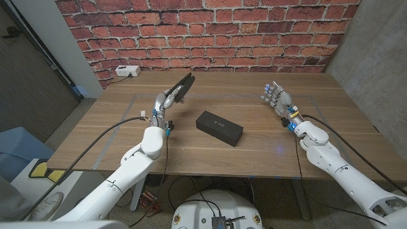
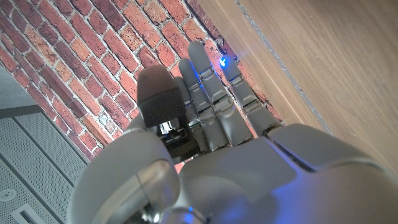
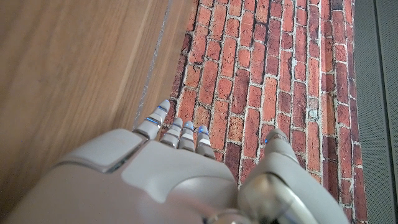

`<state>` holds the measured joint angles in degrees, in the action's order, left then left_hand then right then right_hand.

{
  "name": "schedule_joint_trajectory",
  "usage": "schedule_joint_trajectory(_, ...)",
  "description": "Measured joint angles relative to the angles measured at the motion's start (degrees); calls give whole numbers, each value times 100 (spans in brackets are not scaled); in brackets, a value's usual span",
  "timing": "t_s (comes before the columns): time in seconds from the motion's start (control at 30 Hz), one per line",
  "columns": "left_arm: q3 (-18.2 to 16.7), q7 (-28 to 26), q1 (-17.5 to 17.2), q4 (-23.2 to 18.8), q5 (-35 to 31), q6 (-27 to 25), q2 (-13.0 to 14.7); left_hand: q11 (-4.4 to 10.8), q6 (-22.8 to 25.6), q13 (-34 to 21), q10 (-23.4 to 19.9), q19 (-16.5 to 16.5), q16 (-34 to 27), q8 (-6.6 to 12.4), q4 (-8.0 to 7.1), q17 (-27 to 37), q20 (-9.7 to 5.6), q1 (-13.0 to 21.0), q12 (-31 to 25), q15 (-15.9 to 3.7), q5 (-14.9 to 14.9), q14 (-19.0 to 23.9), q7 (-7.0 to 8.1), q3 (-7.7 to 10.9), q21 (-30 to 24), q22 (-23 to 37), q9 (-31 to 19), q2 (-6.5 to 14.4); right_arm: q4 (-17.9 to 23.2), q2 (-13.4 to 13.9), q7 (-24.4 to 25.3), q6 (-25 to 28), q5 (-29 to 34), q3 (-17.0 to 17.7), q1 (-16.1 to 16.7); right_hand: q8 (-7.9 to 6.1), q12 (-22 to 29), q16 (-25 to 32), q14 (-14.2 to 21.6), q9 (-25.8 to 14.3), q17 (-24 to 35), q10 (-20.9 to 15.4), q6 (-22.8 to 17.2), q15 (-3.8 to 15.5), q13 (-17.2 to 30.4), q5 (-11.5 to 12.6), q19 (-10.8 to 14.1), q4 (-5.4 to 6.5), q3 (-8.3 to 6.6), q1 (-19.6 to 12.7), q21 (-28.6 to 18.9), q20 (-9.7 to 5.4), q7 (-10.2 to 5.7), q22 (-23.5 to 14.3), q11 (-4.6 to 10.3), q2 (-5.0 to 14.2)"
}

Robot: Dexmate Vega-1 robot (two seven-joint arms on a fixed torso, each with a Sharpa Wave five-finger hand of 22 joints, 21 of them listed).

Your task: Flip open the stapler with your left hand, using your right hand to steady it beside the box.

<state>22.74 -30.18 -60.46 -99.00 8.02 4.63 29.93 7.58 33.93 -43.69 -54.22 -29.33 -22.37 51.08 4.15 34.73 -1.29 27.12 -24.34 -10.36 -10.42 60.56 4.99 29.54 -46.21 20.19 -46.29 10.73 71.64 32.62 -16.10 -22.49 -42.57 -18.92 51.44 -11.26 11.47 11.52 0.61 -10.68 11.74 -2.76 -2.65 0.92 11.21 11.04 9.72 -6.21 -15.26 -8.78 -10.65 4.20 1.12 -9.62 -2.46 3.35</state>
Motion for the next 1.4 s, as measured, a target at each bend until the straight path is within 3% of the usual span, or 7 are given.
schedule_joint_trajectory(0.1,42,97,63,49,57,43,-12,22,0,0,22,20,14,1,0,20,21,-7,0,1,-20,-19,0,0,-21,-26,-10,6,39,25,-3,-13,-7,21,36,0,0,0,0,0,0,0,0,0,0,0,0,0,0,0,0,0,0,0,0,0)
schedule_joint_trajectory(0.23,100,246,152,129,148,112,-33,22,0,1,22,61,24,2,-2,20,15,-76,0,22,-21,-41,0,2,-25,-26,-300,-1,83,58,-4,-28,-18,41,87,0,6,0,-31,0,-21,-164,-73,55,0,-23,0,-22,-23,-60,0,0,-73,0,190,60)
schedule_joint_trajectory(0.33,142,365,217,196,237,177,-55,22,0,1,22,61,35,3,-2,20,15,-76,36,22,-22,-41,0,2,-44,-26,-306,-1,122,82,-4,-38,-32,61,124,0,44,0,-32,0,-30,-225,-104,55,0,-23,0,-39,-40,-60,0,0,-104,0,248,60)
schedule_joint_trajectory(0.67,214,657,347,325,512,311,-112,22,1,19,22,79,57,44,-4,48,-4,-113,75,22,-22,-41,-1,4,-106,-53,-596,-40,211,148,-5,-50,-37,83,191,0,44,0,-32,0,-30,-245,-103,54,13,-23,0,-46,-46,-90,0,0,-103,0,182,90)
schedule_joint_trajectory(0.83,257,808,407,361,648,313,-123,22,-10,43,22,79,80,44,-10,48,-4,-158,85,53,-22,-72,11,9,-127,-80,-1336,-40,247,179,-5,-51,-26,89,214,0,44,0,-54,0,-30,-245,-103,76,13,-38,0,-46,-46,-90,0,0,-103,0,182,90)
schedule_joint_trajectory(1.4,383,1183,572,552,1013,405,-210,2,-61,30,42,109,123,43,-9,30,-34,-218,127,43,-14,-82,62,44,-171,-132,-1273,-22,405,304,-4,-51,41,97,271,0,44,0,-62,0,-29,-266,-103,84,12,-45,1,-70,-70,-120,0,0,-103,-13,162,120)
